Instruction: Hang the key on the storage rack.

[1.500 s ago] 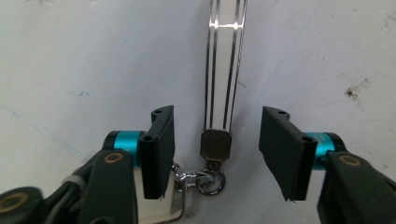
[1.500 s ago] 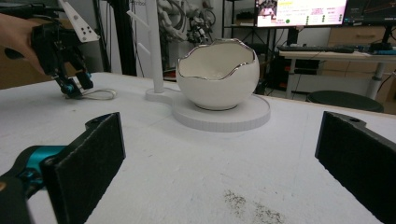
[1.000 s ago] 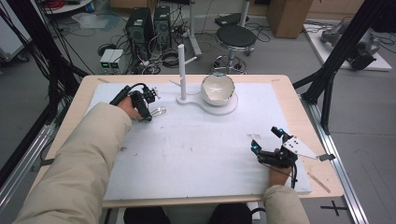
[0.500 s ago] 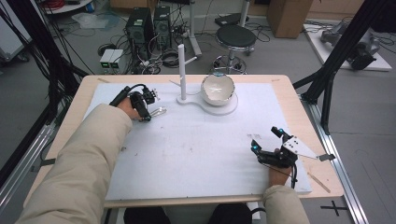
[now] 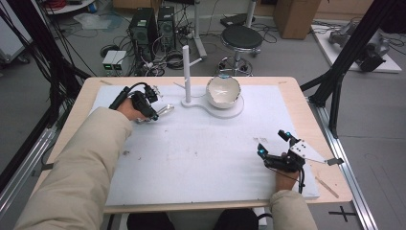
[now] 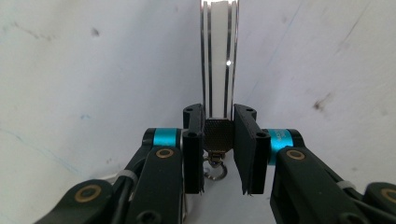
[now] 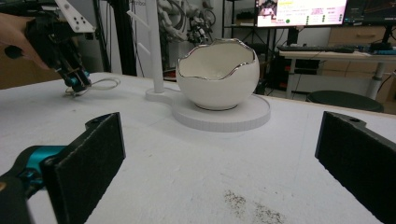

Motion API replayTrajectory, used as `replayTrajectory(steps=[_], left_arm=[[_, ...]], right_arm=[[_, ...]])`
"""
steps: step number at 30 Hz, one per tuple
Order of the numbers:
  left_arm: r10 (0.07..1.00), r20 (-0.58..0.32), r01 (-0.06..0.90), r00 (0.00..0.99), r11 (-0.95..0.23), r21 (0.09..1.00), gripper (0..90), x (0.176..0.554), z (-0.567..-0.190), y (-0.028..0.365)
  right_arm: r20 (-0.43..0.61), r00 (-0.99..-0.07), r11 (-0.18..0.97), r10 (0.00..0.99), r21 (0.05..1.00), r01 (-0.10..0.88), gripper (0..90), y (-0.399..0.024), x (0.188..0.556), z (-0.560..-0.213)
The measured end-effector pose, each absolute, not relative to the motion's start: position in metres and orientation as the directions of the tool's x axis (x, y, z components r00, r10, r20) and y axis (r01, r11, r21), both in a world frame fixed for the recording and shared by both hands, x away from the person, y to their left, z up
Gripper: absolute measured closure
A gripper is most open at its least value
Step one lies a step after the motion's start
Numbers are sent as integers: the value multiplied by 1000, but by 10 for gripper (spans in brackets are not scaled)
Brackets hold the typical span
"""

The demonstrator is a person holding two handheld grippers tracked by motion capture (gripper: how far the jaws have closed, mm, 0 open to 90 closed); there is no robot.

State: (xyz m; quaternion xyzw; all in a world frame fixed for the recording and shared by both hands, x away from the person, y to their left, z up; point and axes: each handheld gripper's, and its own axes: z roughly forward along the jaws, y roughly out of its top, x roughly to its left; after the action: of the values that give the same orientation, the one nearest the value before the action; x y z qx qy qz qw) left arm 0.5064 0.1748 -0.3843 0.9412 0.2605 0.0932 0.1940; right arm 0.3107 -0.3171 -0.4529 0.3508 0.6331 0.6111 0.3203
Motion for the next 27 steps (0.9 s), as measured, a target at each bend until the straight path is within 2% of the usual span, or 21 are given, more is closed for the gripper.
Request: replayTrajectory(steps=[7, 16, 27], left_arm=[[530, 31, 435, 848, -728, 529, 741, 502, -368, 182], [488, -98, 406, 867, -578, 708, 741, 497, -351, 184], [438, -147, 372, 887, -489, 789, 741, 496, -340, 173]], right_arm=[[19, -548, 12, 836, 999, 52, 6, -317, 311, -453], [21, -549, 12, 835, 998, 57, 6, -317, 310, -453], [17, -550, 13, 835, 999, 51, 6, -317, 311, -453]])
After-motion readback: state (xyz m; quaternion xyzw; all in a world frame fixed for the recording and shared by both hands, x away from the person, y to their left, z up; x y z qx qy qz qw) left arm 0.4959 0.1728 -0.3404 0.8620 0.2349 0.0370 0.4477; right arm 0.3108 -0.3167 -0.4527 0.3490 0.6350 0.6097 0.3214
